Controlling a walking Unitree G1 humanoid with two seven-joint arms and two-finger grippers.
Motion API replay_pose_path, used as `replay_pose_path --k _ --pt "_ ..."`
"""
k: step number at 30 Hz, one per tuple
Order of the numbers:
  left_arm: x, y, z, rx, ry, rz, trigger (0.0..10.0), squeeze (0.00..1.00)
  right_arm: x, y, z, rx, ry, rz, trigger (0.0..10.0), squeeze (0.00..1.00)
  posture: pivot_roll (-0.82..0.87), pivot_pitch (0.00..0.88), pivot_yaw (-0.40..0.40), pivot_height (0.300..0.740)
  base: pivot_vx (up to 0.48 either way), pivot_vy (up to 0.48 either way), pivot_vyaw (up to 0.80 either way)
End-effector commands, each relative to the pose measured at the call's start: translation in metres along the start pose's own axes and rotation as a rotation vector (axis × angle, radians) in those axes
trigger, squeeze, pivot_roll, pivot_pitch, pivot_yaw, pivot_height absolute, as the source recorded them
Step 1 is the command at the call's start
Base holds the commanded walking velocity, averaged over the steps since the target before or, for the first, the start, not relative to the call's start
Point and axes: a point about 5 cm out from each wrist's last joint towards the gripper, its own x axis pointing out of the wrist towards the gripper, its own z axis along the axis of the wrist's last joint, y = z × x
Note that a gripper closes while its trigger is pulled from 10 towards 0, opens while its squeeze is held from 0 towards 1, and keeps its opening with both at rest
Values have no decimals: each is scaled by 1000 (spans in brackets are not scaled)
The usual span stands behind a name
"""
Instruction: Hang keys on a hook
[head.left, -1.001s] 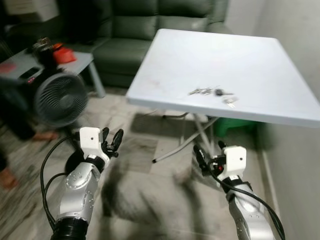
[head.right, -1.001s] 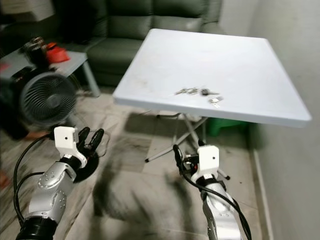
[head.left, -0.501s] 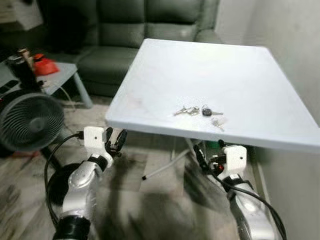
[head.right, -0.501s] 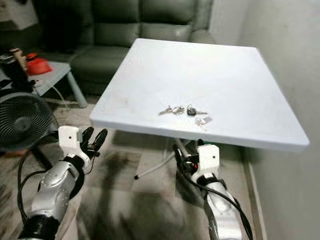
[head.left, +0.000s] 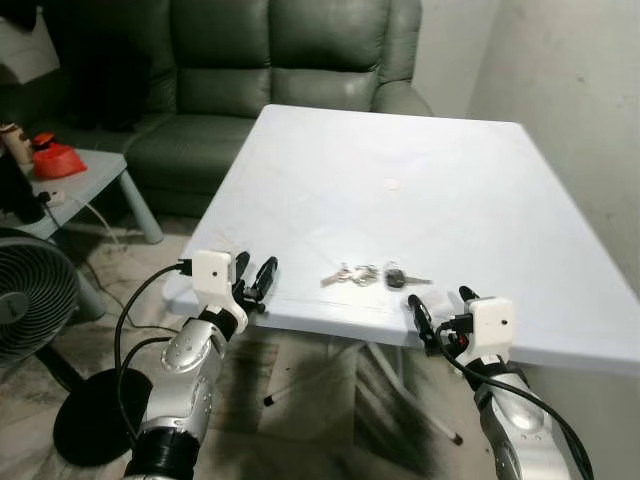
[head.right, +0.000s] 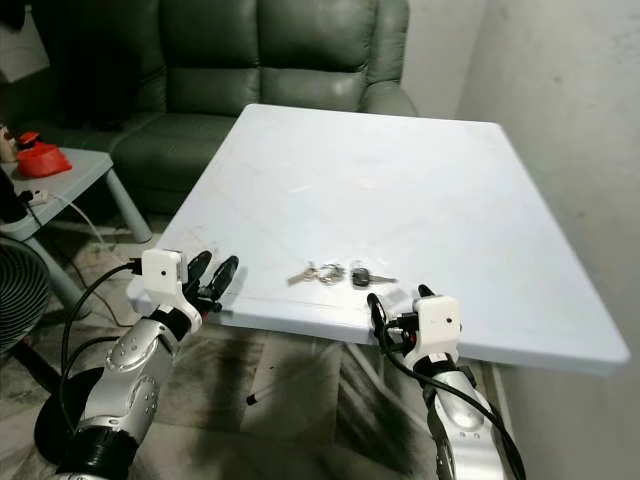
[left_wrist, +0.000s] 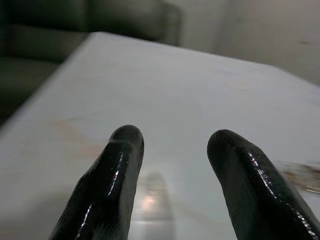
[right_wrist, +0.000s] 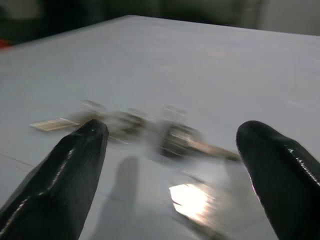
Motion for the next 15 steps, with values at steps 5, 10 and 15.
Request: replay_pose_path --k 5,10,15 --pt "2 -7 14 30 -73 -36 10000 0 -4 -8 1 -18 6 -11 10000 0 -132 0 -10 740 0 0 0" --pt "0 -9 28 41 -149 -52 10000 0 -2 -11 5 -50 -7 8 10000 0 -120 0 -17 740 0 0 0" --pt "-4 -10 29 74 -134 -80 10000 0 4 -13 13 -98 -10 48 10000 0 -110 0 -28 740 0 0 0"
